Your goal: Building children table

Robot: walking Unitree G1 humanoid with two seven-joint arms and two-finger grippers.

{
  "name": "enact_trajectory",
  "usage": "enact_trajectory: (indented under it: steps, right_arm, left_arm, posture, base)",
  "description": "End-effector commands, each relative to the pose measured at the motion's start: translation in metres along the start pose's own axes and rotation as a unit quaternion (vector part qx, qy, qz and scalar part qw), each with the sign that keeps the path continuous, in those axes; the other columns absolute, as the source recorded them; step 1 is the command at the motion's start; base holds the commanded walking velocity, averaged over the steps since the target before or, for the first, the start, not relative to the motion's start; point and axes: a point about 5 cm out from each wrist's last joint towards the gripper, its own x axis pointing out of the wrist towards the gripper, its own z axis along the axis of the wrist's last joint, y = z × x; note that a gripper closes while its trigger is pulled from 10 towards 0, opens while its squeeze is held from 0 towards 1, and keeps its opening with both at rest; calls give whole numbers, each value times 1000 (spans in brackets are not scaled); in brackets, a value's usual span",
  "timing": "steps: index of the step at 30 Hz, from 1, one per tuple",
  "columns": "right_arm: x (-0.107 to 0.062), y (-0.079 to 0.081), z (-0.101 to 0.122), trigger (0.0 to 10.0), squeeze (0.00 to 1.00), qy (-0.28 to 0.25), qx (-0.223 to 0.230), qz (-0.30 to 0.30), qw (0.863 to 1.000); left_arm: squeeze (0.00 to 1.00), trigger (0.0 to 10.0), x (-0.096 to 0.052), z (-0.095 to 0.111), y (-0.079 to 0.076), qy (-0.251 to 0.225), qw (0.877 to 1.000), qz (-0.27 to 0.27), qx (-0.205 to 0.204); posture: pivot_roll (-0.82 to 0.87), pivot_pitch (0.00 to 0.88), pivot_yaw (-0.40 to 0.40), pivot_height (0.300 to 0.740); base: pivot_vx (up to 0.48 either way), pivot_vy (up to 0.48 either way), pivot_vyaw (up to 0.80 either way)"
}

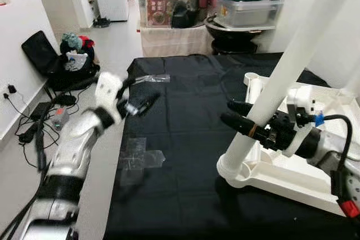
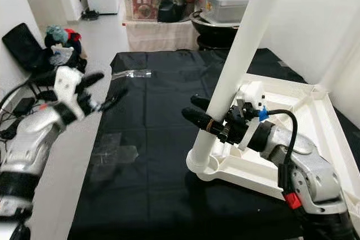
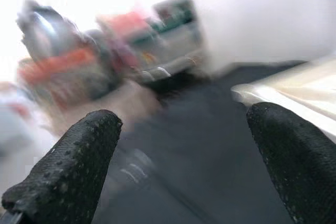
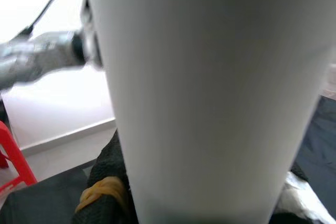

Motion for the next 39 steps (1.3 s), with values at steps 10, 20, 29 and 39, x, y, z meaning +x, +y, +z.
enact_trajectory:
  steps: [10,20,29,39]
  right_arm:
    - [-1,-1,3,0,0,-12,-5,-16,1000]
    - [-5,-4,7,0,0,-24,-2,-31,999]
    - [-4,-6,8,0,0,-27,1,-32,999]
    - [-6,-6,8,0,0,-25,1,-35,999]
  left_arm:
    - [0,10000,47,148,26,-203,968,90,116]
    - [0,10000,43,237,42,-338,911,197,133]
    - [0,10000,45,240,46,-339,904,219,141]
    - [0,10000,44,240,49,-352,898,233,119]
  posture:
    - [38,0,-18,740]
    - [46,0,-58,740]
    - [41,0,-66,740]
    - [26,0,-64,740]
  base:
    - [0,0,0]
    - [0,0,0]
    - [0,0,0]
    - [0,0,0]
